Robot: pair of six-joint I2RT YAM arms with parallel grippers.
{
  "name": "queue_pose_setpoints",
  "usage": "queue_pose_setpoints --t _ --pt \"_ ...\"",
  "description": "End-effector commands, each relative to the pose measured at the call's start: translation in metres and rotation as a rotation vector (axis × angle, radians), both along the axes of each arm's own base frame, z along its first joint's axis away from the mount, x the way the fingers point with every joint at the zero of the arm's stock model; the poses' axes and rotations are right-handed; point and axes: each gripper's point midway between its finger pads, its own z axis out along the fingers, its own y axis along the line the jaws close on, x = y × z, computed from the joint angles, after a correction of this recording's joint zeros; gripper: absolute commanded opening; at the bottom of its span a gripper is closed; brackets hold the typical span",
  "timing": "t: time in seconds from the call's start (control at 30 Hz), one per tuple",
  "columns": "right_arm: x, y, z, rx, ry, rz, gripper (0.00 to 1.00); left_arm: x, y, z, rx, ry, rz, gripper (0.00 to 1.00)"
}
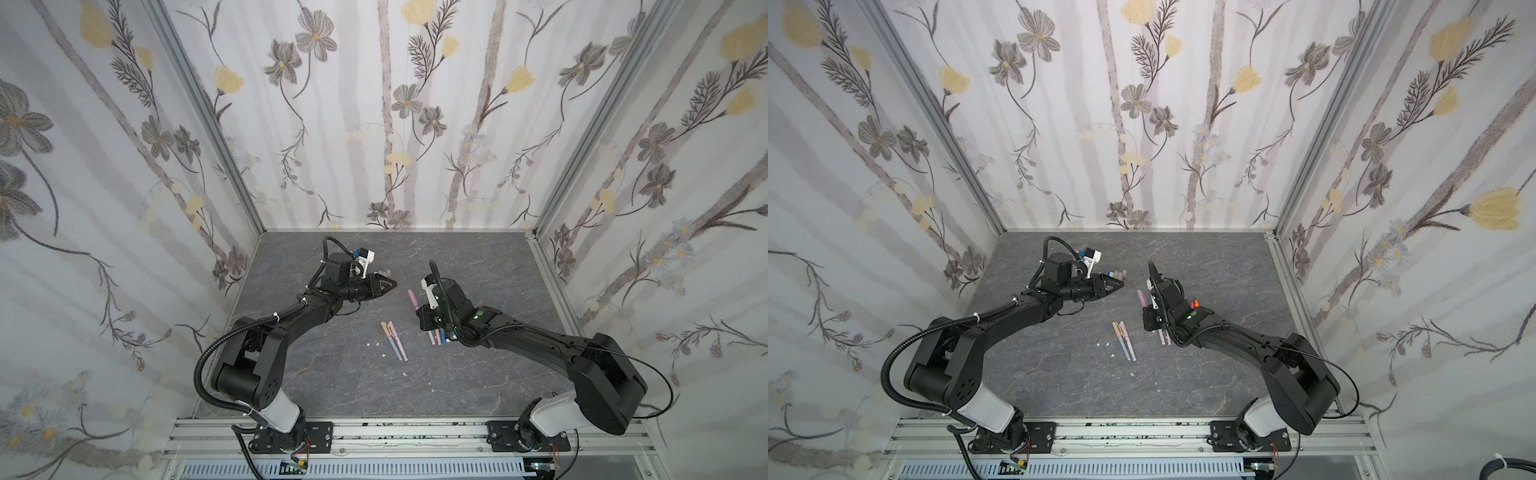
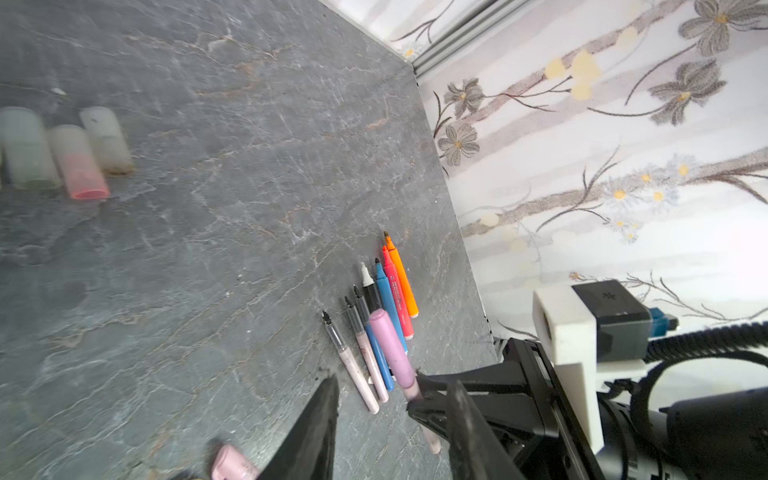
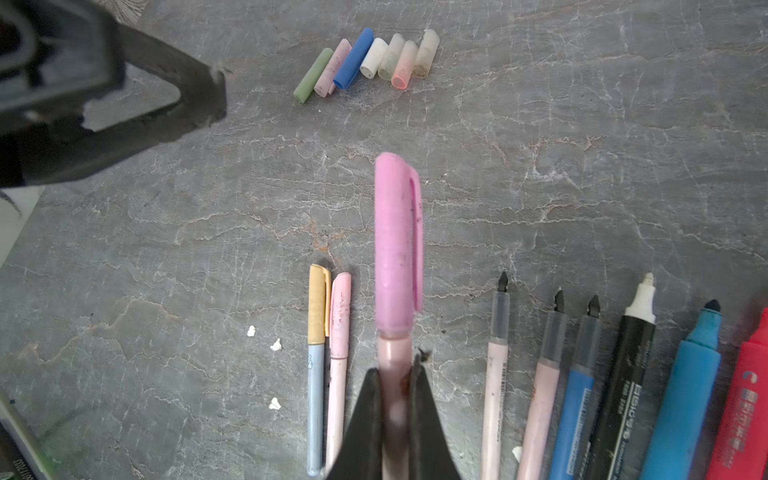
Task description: Open the pen caps
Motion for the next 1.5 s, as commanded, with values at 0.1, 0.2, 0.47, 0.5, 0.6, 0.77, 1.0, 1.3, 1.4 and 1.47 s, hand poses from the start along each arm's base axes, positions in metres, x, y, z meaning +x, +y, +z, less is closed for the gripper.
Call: queue_pose_setpoints --t 0.1,0.2,0.47,0.5,0.6,0.77,1.0,1.3,1.4,1.47 --pt "0.001 0.005 0.004 0.035 -0.01 0.01 0.0 0.003 -0.014 0.017 -0.056 -0.038 -0.027 0.42" --pt "0.0 0.005 0.005 0.039 -0.012 0.01 0.0 0.005 -0.017 0.016 -0.061 -0.033 -0.034 0.43" --pt "-0.001 0.004 0.007 0.048 -0.015 0.01 0.0 0.006 -0.022 0.02 -0.075 -0.037 -0.042 0.43" --pt "-0.001 0.004 0.005 0.045 -0.011 0.01 0.0 0.006 -0.023 0.019 -0.082 -0.033 -0.043 0.43" --pt "-0.003 0.004 0.002 0.05 -0.009 0.015 0.0 0.005 -0.027 0.023 -0.103 -0.03 -0.051 0.43" --pt "-0.004 0.007 -0.001 0.066 -0.001 0.023 0.0 0.004 -0.032 0.023 -0.107 -0.029 -0.056 0.43" --pt "0.0 0.007 0.01 0.076 -0.023 0.013 0.0 0.002 -0.04 0.002 -0.088 0.004 -0.074 0.43" --pt "0.005 0.006 0.014 0.065 -0.033 -0.005 0.0 -0.002 -0.044 -0.014 -0.06 0.03 -0.084 0.43" --pt "0.006 0.008 0.016 0.075 -0.037 -0.005 0.0 -0.005 -0.05 -0.02 -0.054 0.04 -0.096 0.43" --pt "0.008 0.009 0.018 0.079 -0.04 -0.004 0.0 -0.007 -0.055 -0.023 -0.053 0.045 -0.104 0.43"
